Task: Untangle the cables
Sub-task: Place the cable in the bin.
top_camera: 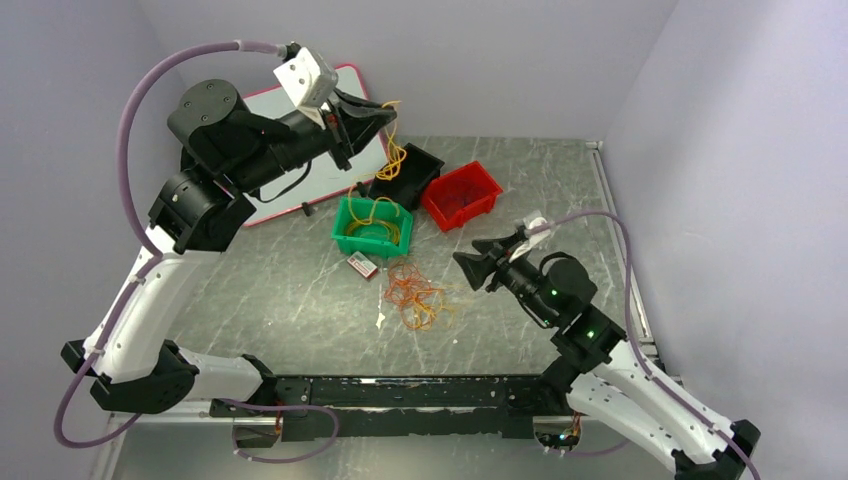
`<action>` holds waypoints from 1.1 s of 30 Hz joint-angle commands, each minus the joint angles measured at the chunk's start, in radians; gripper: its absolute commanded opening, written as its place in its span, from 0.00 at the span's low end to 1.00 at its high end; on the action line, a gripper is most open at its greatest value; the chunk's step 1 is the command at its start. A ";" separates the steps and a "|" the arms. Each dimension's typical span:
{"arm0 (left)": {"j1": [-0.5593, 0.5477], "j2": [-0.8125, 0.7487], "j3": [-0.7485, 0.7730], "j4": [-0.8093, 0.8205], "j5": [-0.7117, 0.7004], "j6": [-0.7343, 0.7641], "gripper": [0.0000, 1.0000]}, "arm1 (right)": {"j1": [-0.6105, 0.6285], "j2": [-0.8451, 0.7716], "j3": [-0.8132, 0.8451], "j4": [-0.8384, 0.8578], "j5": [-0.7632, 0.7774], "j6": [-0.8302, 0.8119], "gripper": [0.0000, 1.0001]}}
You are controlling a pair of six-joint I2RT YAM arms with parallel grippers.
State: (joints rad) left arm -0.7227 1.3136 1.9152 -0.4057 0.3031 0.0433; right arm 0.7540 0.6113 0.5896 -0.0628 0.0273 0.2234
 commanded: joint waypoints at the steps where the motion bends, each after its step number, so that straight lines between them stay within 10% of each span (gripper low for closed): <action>1: -0.004 -0.010 -0.008 -0.042 0.106 0.003 0.07 | 0.004 -0.029 -0.035 0.358 -0.039 -0.108 0.55; 20: -0.004 0.002 -0.133 0.002 0.366 -0.039 0.07 | 0.004 0.222 0.132 0.648 -0.489 -0.232 0.65; 33: -0.003 -0.004 -0.142 0.001 0.386 -0.036 0.07 | 0.005 0.344 0.110 0.804 -0.444 -0.185 0.64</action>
State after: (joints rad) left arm -0.7227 1.3174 1.7821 -0.4316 0.6575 0.0109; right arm 0.7540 0.9401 0.7021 0.6334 -0.4183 0.0109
